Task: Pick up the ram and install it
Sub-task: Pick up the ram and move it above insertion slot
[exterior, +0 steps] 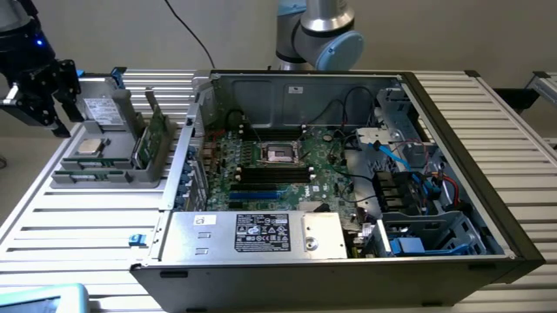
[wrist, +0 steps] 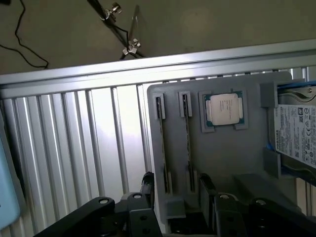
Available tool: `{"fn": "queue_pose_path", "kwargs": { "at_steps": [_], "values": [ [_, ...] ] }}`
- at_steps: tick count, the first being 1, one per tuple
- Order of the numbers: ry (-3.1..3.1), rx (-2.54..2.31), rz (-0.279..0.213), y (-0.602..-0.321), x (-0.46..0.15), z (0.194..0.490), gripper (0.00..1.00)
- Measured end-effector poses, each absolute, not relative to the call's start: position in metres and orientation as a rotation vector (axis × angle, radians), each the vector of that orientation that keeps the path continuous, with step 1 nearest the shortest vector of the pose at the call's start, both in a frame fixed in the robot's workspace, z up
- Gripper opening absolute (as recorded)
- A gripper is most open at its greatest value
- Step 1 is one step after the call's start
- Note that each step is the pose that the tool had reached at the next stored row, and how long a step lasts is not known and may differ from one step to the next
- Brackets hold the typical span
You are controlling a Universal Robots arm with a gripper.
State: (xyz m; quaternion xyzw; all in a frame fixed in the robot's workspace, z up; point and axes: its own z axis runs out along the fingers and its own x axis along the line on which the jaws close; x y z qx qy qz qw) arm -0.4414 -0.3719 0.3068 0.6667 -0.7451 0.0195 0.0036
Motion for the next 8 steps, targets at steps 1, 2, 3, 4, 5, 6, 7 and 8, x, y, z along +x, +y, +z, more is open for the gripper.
{"fn": "queue_pose_path", "kwargs": {
  "at_steps": [1,2,3,4,5,6,7,8],
  "values": [
    [-2.335,2.09,0.061,-0.372,-0.441,0.305,0.49],
    [-2.335,2.09,0.061,-0.372,-0.441,0.303,0.49],
    [-2.335,2.09,0.061,-0.372,-0.441,0.301,0.49],
    [-2.335,2.09,0.061,-0.373,-0.441,0.299,0.49],
    [-2.335,2.09,0.061,-0.373,-0.44,0.298,0.49],
    [-2.335,2.09,0.061,-0.373,-0.44,0.296,0.49],
    [-2.335,2.09,0.061,-0.374,-0.439,0.294,0.49],
    [-2.335,2.09,0.061,-0.374,-0.438,0.292,0.49]
  ]
}}
